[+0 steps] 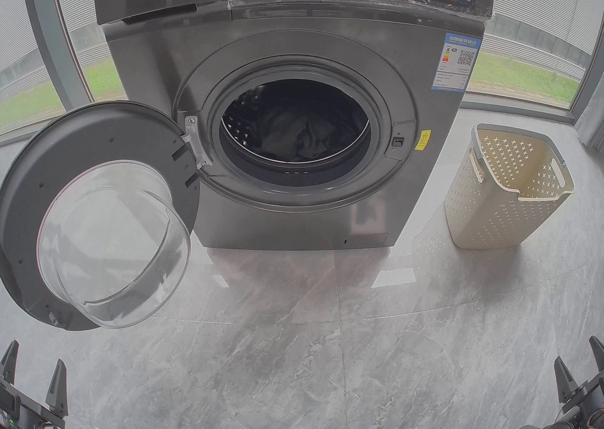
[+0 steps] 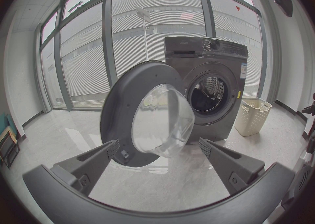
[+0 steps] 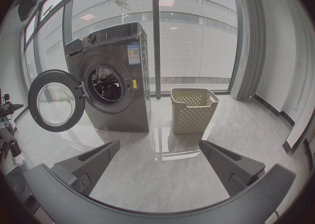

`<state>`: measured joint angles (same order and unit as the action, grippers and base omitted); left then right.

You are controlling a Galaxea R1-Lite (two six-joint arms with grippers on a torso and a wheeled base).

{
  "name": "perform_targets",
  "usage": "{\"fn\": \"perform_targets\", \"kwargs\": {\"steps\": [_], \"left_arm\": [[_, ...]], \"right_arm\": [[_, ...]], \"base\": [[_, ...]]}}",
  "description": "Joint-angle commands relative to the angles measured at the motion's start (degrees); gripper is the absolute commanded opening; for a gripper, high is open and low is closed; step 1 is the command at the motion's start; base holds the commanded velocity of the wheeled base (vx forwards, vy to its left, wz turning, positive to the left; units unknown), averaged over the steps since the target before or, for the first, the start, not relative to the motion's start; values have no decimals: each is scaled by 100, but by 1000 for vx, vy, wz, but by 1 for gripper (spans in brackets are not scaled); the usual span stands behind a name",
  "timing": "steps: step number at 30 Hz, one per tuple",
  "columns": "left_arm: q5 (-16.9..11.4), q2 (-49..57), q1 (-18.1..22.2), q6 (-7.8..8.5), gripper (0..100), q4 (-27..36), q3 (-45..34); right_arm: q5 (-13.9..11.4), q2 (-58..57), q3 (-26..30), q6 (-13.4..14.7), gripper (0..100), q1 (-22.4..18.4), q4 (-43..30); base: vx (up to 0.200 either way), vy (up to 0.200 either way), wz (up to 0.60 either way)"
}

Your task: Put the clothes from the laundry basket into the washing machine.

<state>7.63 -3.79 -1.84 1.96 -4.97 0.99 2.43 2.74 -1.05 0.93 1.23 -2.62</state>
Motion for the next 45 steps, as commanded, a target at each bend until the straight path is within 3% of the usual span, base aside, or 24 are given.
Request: {"fn": "perform_targets", "kwargs": {"steps": [1, 5, 8, 9, 15, 20, 45], "left_arm": [[37, 265, 254, 6, 100, 137, -99], [-86, 379, 184, -3, 100, 146, -99], [-482, 379, 184, -416, 100, 242, -99], [-640, 379, 184, -425, 100, 489, -99], [-684, 379, 184, -319, 100, 471, -99], [-666, 379, 184, -381, 100, 462, -99], [-675, 379, 184, -363, 100, 462, -99]], "right_arm": [[-93, -274, 61, -49, 100, -70, 157], [-102, -274, 61, -49, 100, -70, 165], [-102, -274, 70, -49, 100, -62, 165], [-102, -274, 70, -49, 100, -70, 165], [-93, -274, 70, -40, 100, -62, 165], [-93, -274, 70, -40, 100, -70, 165], [-40, -274, 70, -49, 100, -70, 165]], "base": [[0, 200, 0], [0, 150, 0], [0, 0, 0], [0, 0, 0], [-167, 0, 0], [-40, 0, 0], [0, 0, 96]]}}
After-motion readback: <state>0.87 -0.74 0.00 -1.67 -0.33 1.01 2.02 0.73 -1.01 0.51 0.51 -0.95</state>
